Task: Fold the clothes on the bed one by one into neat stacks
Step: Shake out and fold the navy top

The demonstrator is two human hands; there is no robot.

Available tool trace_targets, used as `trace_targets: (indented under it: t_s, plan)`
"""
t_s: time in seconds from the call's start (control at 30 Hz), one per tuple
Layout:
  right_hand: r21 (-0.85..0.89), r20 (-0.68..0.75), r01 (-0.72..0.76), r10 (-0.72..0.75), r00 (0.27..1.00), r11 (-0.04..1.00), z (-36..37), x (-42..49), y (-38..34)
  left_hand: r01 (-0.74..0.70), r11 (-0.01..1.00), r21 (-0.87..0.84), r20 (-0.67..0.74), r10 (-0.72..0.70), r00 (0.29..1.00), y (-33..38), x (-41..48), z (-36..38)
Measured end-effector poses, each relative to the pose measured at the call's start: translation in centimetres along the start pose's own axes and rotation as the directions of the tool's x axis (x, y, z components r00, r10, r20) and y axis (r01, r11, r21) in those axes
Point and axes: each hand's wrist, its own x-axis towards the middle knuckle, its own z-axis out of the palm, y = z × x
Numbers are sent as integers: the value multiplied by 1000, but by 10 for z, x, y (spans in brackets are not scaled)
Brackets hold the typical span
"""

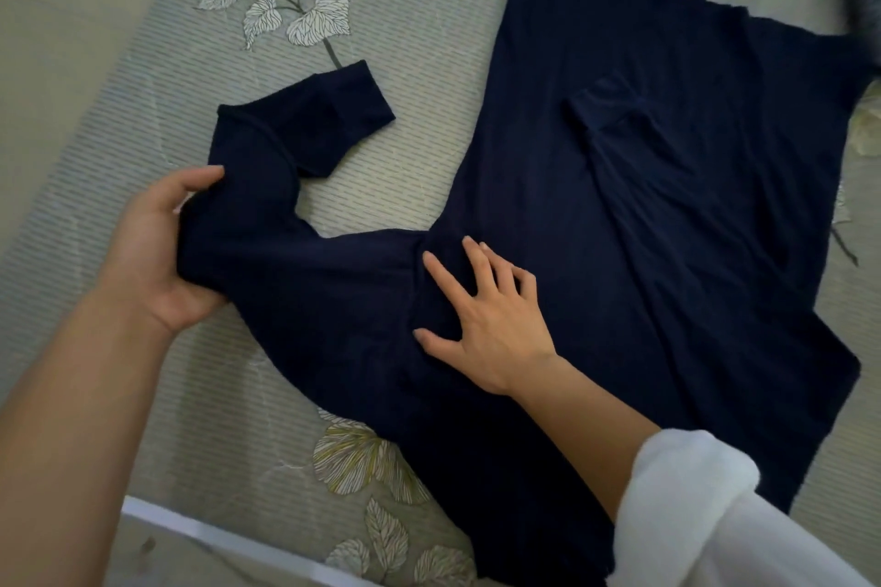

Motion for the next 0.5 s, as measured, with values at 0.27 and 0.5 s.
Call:
trace_targets:
  t_s: [0.27,0.5]
  plan:
    - [990,103,-140,619,779,11,-47,-7,35,-585,93,806,523,353,776,-69,-30,104]
    - [918,-55,-269,764,642,293,-39,-44,63,-620,-418,664,708,82,702,-160,-30,73]
